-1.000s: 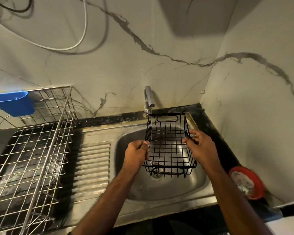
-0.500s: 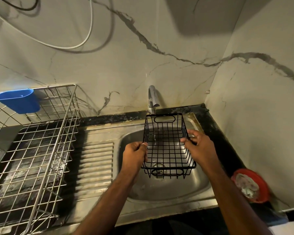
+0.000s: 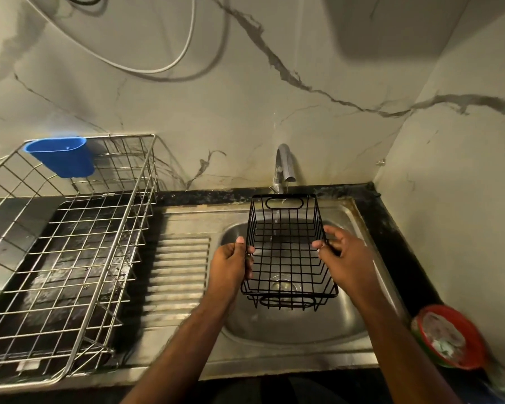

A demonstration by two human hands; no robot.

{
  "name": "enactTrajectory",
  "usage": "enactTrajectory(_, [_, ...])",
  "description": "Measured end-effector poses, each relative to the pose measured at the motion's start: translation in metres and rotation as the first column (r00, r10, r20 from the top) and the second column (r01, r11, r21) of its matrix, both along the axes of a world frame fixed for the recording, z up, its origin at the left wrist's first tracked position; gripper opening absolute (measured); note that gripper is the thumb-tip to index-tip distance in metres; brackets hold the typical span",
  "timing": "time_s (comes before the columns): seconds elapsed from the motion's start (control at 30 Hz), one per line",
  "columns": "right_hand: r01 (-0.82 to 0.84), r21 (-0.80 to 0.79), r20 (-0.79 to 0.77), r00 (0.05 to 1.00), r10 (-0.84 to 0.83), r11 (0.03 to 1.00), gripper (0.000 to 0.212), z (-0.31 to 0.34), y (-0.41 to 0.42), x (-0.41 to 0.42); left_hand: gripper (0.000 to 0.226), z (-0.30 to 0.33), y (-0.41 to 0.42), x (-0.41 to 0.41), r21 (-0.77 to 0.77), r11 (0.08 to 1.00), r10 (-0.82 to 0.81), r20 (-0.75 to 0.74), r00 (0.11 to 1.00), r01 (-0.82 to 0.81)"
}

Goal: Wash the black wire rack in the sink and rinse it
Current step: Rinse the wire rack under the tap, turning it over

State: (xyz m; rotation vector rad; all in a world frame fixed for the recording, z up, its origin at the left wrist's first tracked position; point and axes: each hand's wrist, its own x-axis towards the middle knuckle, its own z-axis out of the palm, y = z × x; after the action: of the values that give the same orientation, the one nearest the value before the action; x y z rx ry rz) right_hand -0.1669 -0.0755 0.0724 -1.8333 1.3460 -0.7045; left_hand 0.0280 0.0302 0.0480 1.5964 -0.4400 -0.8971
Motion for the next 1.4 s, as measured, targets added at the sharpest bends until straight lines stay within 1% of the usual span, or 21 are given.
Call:
enactTrajectory(0.1, [-0.013, 0.005, -0.018, 1.0, 0.013, 1.0, 0.052, -0.002, -0.001, 0.002, 0.037, 0.001, 0.002, 0.0, -0.009, 1.0, 0.009, 0.004, 1.0, -0.009])
enactTrajectory(0.23, [-0.032, 0.003, -0.041, 0.999, 0.032, 0.999, 0.052, -0.005, -0.001, 0.003, 0.031, -0.003, 0.004, 0.002, -0.005, 1.0, 0.001, 0.055, 0.998, -0.001])
enactTrajectory(0.43, [-0.062, 0.0, -0.058, 0.996, 0.062, 0.998, 0.053, -0.008, -0.002, 0.006, 0.028, -0.002, 0.009, 0.0, 0.006, 1.0, 0.012, 0.051, 0.999, -0.012])
enactTrajectory(0.6, [-0.117, 0.011, -0.044, 0.992, 0.117, 0.993, 0.053, -0.01, -0.004, 0.008, 0.031, -0.001, 0.013, 0.001, -0.002, 0.999, 0.049, 0.059, 0.997, -0.049])
enactTrajectory(0.83, [-0.161, 0.019, -0.033, 0.986, 0.162, 0.987, 0.054, -0.012, -0.009, 0.013, 0.031, 0.004, 0.018, 0.001, -0.014, 0.996, 0.094, 0.001, 0.996, -0.094])
enactTrajectory(1.0, [-0.188, 0.006, -0.042, 0.981, 0.188, 0.982, 0.055, -0.013, -0.009, 0.014, 0.038, 0.008, 0.021, 0.0, -0.019, 0.995, 0.101, -0.032, 0.994, -0.101])
enactTrajectory(1.13, [-0.202, -0.001, -0.089, 0.976, 0.201, 0.979, 0.055, -0.016, -0.014, 0.014, 0.042, 0.009, 0.022, -0.002, -0.02, 0.995, 0.102, -0.03, 0.994, -0.102])
enactTrajectory(1.4, [-0.224, -0.011, -0.095, 0.97, 0.222, 0.975, 0.054, -0.017, -0.018, 0.018, 0.041, 0.011, 0.023, 0.0, -0.009, 0.995, 0.095, -0.035, 0.995, -0.095])
